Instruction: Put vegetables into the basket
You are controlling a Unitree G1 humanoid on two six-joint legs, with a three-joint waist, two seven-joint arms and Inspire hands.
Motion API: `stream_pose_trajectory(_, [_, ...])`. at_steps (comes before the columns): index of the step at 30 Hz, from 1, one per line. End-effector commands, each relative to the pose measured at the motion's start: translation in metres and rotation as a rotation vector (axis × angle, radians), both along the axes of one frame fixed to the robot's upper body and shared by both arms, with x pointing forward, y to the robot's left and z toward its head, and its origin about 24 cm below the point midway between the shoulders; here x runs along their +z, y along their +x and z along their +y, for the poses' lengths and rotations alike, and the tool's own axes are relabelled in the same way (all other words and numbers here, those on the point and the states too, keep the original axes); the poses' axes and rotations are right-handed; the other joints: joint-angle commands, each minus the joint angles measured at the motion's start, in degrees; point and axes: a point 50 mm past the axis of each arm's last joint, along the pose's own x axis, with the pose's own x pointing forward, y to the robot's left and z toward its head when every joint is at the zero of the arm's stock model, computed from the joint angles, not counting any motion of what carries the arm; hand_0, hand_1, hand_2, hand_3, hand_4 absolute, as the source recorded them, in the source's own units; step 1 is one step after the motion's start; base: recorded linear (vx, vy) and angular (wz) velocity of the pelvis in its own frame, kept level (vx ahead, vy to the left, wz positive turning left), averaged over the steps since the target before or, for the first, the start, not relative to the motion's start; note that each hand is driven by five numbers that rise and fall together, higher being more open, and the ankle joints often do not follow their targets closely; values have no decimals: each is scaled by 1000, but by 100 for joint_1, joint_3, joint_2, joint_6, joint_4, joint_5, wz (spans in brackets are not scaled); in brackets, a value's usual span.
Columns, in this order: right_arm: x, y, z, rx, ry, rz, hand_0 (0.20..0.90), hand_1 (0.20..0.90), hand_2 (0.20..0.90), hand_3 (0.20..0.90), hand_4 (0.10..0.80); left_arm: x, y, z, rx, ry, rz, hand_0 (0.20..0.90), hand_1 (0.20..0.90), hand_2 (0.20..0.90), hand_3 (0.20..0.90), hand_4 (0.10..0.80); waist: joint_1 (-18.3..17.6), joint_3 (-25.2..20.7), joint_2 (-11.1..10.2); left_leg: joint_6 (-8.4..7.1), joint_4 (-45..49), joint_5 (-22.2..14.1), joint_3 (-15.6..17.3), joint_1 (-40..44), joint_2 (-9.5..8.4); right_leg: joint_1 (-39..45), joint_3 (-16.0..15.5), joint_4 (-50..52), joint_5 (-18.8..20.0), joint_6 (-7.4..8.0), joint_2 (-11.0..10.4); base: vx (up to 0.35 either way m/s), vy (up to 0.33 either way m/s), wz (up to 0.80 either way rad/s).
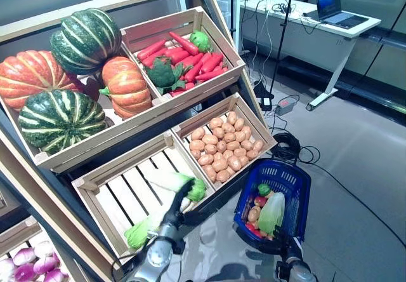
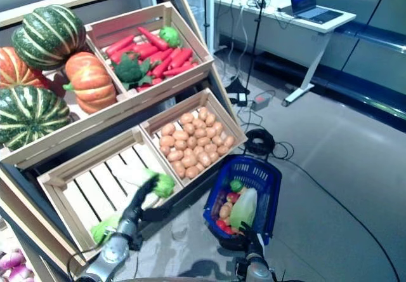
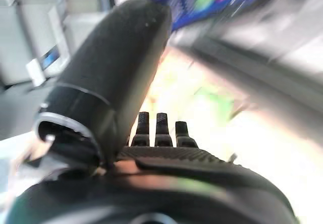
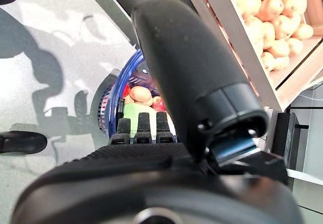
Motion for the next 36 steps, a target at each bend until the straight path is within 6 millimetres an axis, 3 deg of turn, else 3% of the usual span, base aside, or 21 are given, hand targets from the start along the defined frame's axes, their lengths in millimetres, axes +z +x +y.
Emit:
stream_pose_trajectory(1, [26,46,10,25,35,-196,900,900,900,900,800,60,42,18,44,67,-347,900,900,900,900,800,-21,318,-209,106,6,-69,71,-77,-30,38,12,177,-63,-366,-190,-38,139,-1])
stream_pose_trajectory(5, [45,69,0,69,-2,-294,900,900,900,900,800,90,65,34,180,119,-491,900,900,900,900,800,-64,735,-83,54,277,93,-19,-567,22,-715,115,1043,-349,-477,-342,-167,158,-4])
stream_pose_trajectory(8, [63,93,-10,91,-23,-371,900,900,900,900,800,109,87,41,259,124,-544,900,900,900,900,800,-119,1166,-70,-28,970,-38,-118,-1178,46,-1329,289,1659,-506,-498,-511,-296,160,-5])
stream_pose_trajectory(16, [104,130,-16,107,-13,-553,900,900,900,900,800,155,117,83,350,217,-560,900,900,900,900,800,-246,1853,-321,-22,2821,-599,-194,-2766,211,-2967,743,3359,-947,-555,-782,-150,63,-6])
stream_pose_trajectory(19, [112,136,-18,104,-15,-579,900,900,900,900,800,163,120,92,367,232,-558,900,900,900,900,800,-262,1936,-360,7,3142,-726,-216,-3056,264,-3265,817,3679,-1039,-557,-850,-72,55,-3])
stream_pose_trajectory(21, [125,145,-23,89,-13,-607,900,900,900,900,800,178,126,104,381,265,-554,900,900,900,900,800,-281,2069,-408,-9,3624,-1033,-289,-3457,362,-3707,977,4256,-1325,-489,-944,-64,78,-3])
stream_pose_trajectory(28, [145,156,-43,48,-45,-635,900,900,900,900,800,213,133,131,467,297,-561,900,900,900,900,800,-319,2199,-392,57,4512,-1456,-433,-4371,558,-4657,1222,5155,-1641,-502,-1002,-58,71,0])
stream_pose_trajectory(36, [153,156,-58,-2,-55,-650,900,900,900,900,800,226,134,152,534,297,-493,900,900,900,900,800,-364,2199,-404,94,4952,-1650,-548,-4958,646,-5279,1347,5583,-1774,-504,-971,-9,47,-3])
